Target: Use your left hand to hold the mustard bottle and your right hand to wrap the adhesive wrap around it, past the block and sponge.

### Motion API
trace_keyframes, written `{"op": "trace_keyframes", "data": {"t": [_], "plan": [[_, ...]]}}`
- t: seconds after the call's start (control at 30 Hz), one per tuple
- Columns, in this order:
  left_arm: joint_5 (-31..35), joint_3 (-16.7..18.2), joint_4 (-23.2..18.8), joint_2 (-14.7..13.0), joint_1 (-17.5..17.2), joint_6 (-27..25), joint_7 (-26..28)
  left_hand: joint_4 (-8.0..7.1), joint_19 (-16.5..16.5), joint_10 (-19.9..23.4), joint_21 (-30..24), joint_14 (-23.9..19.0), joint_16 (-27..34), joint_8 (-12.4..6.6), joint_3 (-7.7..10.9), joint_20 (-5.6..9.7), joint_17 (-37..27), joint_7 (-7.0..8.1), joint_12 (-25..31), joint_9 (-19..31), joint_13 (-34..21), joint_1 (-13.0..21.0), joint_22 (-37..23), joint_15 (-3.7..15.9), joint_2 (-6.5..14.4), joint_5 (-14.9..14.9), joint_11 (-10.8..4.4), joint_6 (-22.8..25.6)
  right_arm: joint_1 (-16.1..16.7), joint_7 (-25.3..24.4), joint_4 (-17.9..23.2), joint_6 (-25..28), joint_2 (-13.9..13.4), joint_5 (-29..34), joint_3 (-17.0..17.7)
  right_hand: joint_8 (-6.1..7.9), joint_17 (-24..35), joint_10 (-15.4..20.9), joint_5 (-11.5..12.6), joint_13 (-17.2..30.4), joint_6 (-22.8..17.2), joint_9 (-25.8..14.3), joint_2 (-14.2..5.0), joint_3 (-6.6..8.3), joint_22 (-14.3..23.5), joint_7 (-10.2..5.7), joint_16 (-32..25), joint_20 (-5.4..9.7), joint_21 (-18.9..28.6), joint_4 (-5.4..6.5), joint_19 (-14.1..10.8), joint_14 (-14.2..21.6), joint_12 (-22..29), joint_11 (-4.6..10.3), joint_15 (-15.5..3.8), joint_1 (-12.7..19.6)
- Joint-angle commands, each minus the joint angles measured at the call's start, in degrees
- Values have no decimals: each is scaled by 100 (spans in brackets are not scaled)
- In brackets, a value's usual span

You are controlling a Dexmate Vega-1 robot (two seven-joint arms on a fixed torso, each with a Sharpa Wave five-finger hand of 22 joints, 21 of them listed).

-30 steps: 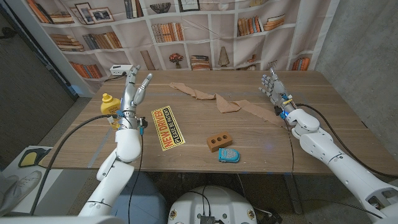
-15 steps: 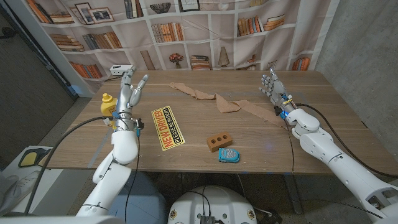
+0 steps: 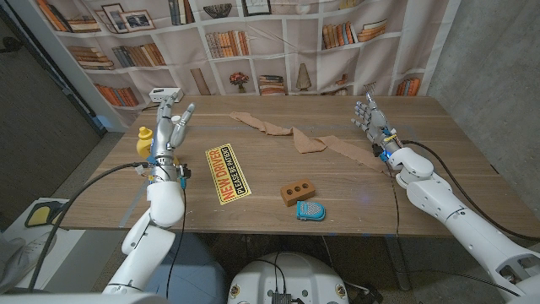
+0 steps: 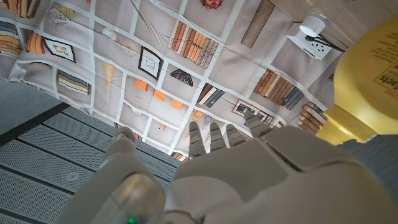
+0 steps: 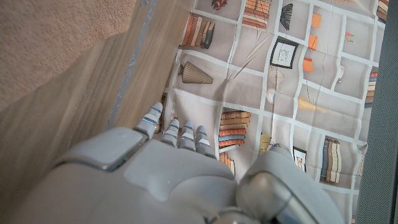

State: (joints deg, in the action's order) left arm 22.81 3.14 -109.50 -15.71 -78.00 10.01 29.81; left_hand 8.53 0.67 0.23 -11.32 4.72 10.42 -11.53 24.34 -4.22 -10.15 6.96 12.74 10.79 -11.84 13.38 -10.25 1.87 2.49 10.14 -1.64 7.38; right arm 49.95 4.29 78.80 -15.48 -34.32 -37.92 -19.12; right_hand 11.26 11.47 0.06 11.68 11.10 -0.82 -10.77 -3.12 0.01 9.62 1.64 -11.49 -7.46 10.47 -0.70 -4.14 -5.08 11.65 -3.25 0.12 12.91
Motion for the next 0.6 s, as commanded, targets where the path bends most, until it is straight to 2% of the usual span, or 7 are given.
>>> {"op": "trace_keyframes", "data": {"t": [0.03,0.07,0.13,0.2,0.6], "plan": [[140,82,-24,31,-135,22,259,6,-54,21,-52,-10,43,-12,13,-68,-12,6,50,11,-15,82,-12,18,-22,-4,-15,36,31,-24,12,19,-14,-3,6,17,13,49,-1,24,-44,-22,31,-29,17,27,-26,-22,33,-28,35,-5,3,-30,-6,-33],[158,87,-32,40,-145,18,290,6,-49,23,-49,-13,43,-12,13,-64,-12,9,51,11,-16,83,-12,17,-23,-4,-16,38,36,-41,19,26,-14,-2,9,17,13,48,-1,24,-46,-22,30,-28,17,25,-26,-25,33,-29,34,-4,2,-30,-5,-33],[178,98,-61,53,-170,-11,324,6,-55,31,-47,-22,41,-12,12,80,-10,4,54,11,-16,93,-11,68,-25,-3,-11,57,36,-29,8,14,-13,-2,8,17,13,49,0,24,-46,-22,28,-28,17,26,-25,-25,33,-29,34,-5,2,-30,-6,-32],[169,108,-84,74,-191,-26,350,6,-53,38,-44,-23,40,-15,12,130,-10,-9,56,11,-15,97,-10,83,-27,-3,-14,72,44,-34,13,21,-7,-22,16,16,13,46,0,24,-45,-22,26,-27,17,27,-25,-26,33,-30,36,-4,1,-20,-8,-31],[239,195,-221,113,-285,-141,509,6,-26,34,-27,-15,30,2,5,123,-8,-23,53,11,-15,108,-8,61,-39,-4,-8,62,63,-21,36,-14,-12,-31,31,13,14,47,1,24,-38,-22,15,-29,17,25,-24,-20,35,-26,31,-8,1,-27,-13,-43]]}}
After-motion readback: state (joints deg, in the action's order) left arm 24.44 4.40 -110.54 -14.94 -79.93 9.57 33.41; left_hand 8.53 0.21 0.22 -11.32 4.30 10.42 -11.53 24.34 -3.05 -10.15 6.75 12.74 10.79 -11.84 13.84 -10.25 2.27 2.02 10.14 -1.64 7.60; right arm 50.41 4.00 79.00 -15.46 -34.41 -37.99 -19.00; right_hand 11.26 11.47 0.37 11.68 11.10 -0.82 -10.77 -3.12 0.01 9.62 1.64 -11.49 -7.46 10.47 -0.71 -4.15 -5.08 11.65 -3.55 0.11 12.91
